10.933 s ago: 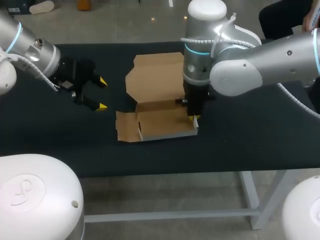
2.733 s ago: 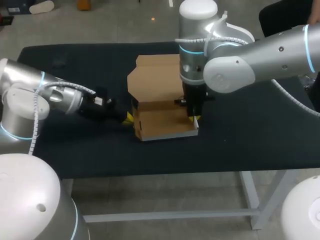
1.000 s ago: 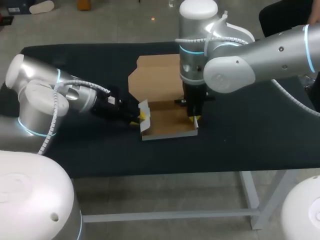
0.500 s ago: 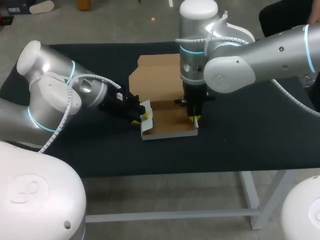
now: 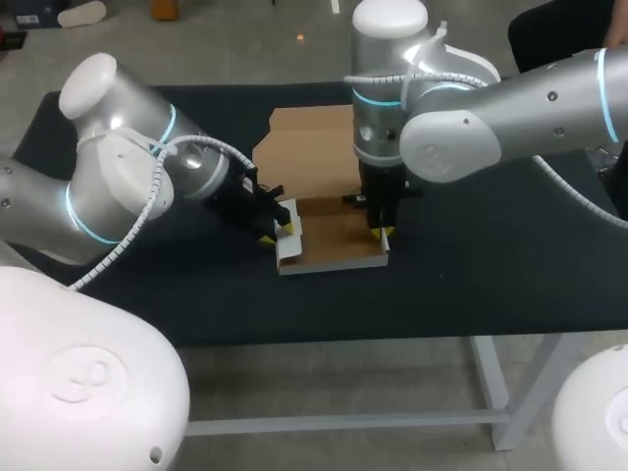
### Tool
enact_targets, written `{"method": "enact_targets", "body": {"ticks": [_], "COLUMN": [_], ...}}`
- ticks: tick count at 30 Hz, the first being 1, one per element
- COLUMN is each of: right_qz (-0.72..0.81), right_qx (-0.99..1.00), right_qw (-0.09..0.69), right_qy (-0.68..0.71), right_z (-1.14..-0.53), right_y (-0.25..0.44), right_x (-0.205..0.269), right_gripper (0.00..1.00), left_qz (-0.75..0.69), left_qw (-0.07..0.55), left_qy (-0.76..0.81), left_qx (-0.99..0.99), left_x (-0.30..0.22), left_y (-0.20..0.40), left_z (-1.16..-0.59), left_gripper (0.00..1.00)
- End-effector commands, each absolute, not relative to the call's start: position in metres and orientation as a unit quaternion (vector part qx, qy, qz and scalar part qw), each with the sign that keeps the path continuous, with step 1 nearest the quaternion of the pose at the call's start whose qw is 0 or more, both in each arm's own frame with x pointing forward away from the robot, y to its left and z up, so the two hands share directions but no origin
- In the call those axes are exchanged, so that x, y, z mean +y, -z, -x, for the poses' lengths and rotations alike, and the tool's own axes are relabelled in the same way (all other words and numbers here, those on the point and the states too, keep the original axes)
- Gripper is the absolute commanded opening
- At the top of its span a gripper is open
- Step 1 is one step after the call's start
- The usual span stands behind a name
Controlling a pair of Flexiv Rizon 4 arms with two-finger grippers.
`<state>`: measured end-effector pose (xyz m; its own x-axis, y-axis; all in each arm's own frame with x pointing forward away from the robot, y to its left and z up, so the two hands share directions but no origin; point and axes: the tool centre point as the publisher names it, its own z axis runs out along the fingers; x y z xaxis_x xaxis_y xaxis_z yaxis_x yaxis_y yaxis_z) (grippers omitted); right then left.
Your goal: Assemble the packaging by folding the flat box into shape, placing the metal phone stand inside, and closing the box properly
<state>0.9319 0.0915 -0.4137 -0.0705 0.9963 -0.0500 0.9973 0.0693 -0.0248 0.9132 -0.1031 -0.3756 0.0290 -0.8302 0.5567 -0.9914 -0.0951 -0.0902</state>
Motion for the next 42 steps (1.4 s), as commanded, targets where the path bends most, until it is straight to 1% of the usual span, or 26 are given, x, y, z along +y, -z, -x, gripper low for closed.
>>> {"method": "enact_targets", "body": {"ticks": [1, 12, 14, 16, 25, 28, 34, 42], "right_qz": [-0.681, -0.681, -0.681, -0.681, -0.681, -0.681, -0.681, -0.681], "right_qx": [0.731, 0.731, 0.731, 0.731, 0.731, 0.731, 0.731, 0.731], "right_qw": [0.010, 0.010, 0.010, 0.010, 0.010, 0.010, 0.010, 0.010], "right_qy": [0.029, 0.029, 0.029, 0.029, 0.029, 0.029, 0.029, 0.029], "right_z": [-0.932, -0.932, -0.932, -0.932, -0.932, -0.932, -0.932, -0.932], "right_y": [0.413, 0.413, 0.413, 0.413, 0.413, 0.413, 0.413, 0.413], "right_x": [0.094, 0.094, 0.094, 0.094, 0.094, 0.094, 0.094, 0.094], "right_gripper": [0.00, 0.00, 0.00, 0.00, 0.00, 0.00, 0.00, 0.00], "left_qz": [-0.720, -0.735, -0.737, -0.738, -0.742, -0.744, -0.746, -0.750], "left_qw": [0.105, 0.073, 0.071, 0.068, 0.045, 0.038, 0.026, 0.007], "left_qy": [-0.165, -0.102, -0.094, -0.085, -0.059, -0.053, -0.043, -0.045], "left_qx": [-0.666, -0.666, -0.666, -0.665, -0.666, -0.665, -0.664, -0.660], "left_x": [-0.109, -0.105, -0.103, -0.101, -0.100, -0.099, -0.099, -0.100], "left_y": [0.378, 0.384, 0.384, 0.385, 0.389, 0.390, 0.392, 0.398], "left_z": [-0.918, -0.917, -0.916, -0.916, -0.913, -0.913, -0.912, -0.909], "left_gripper": [0.43, 0.39, 0.37, 0.32, 0.27, 0.27, 0.21, 0.21]}}
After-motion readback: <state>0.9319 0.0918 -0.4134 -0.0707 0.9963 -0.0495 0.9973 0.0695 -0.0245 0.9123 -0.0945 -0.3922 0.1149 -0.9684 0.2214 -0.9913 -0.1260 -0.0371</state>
